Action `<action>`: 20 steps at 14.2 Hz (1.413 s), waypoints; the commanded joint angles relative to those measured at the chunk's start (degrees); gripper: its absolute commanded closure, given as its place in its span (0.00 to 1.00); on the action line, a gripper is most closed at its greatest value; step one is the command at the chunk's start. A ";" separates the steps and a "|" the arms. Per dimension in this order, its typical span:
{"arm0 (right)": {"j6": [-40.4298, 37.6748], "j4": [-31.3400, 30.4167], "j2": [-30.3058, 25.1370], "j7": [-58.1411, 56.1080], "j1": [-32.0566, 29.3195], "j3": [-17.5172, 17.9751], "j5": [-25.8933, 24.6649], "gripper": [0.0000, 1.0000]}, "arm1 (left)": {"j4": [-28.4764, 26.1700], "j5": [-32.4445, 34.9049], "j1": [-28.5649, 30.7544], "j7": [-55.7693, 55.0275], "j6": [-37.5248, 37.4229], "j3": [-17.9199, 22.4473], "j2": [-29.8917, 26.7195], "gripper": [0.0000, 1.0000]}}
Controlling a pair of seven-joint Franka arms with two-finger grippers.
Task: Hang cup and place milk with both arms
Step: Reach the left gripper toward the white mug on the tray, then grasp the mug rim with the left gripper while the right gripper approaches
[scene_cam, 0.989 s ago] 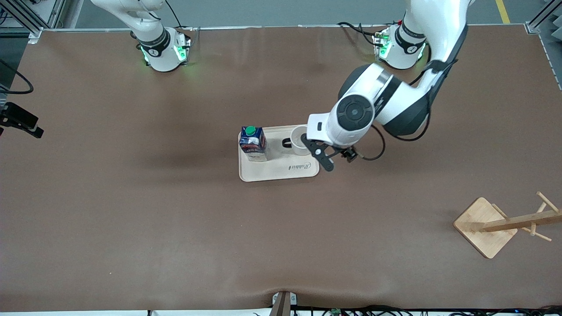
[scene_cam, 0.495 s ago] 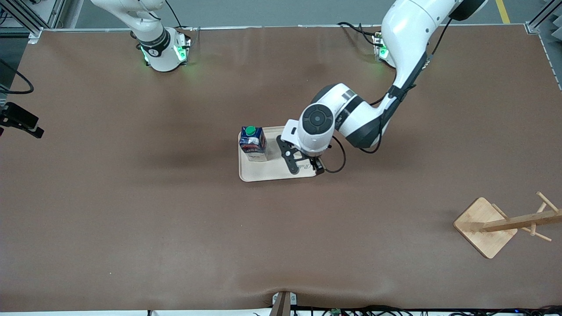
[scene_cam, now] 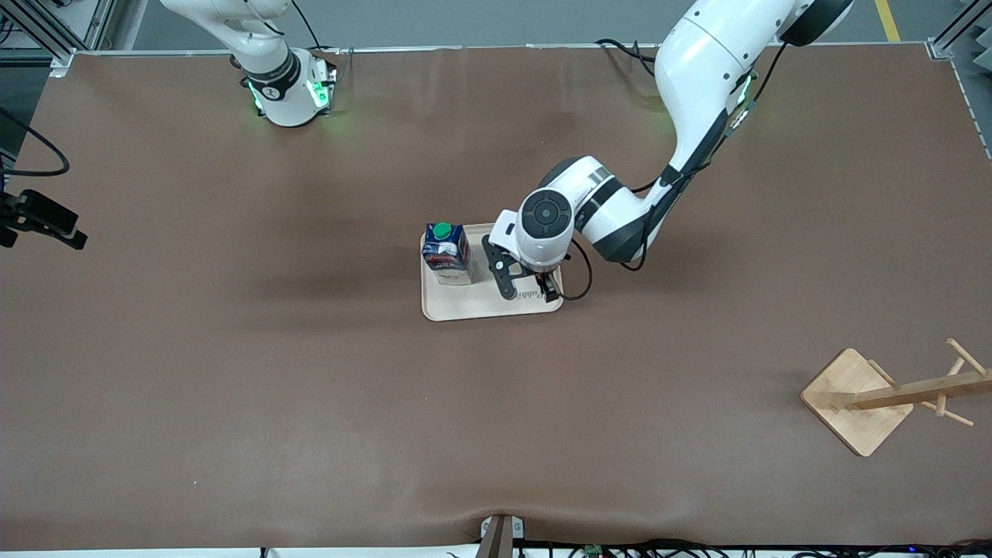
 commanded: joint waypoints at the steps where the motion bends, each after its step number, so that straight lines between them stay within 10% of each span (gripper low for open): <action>1: 0.24 0.47 1.64 1.40 -0.42 -0.15 0.51 0.00 | -0.46 0.79 0.01 0.91 2.73 -0.12 0.85 0.15; 2: 0.07 0.56 2.17 1.23 -0.51 -0.24 1.21 0.00 | -0.46 0.88 0.01 0.99 2.73 -0.12 1.02 0.22; 6: -0.81 0.73 6.40 1.05 1.15 -0.06 1.30 0.00 | -0.55 0.36 1.06 7.05 2.38 -0.12 0.76 1.00; 16: -3.28 -2.96 7.36 1.75 11.07 -0.06 7.19 0.00 | 6.73 -8.24 11.51 6.09 -9.38 -0.21 -7.75 1.00; 20: -1.88 -3.49 7.54 24.11 22.39 -0.06 7.02 0.00 | 8.07 -12.73 24.49 4.34 -15.18 0.23 -14.52 1.00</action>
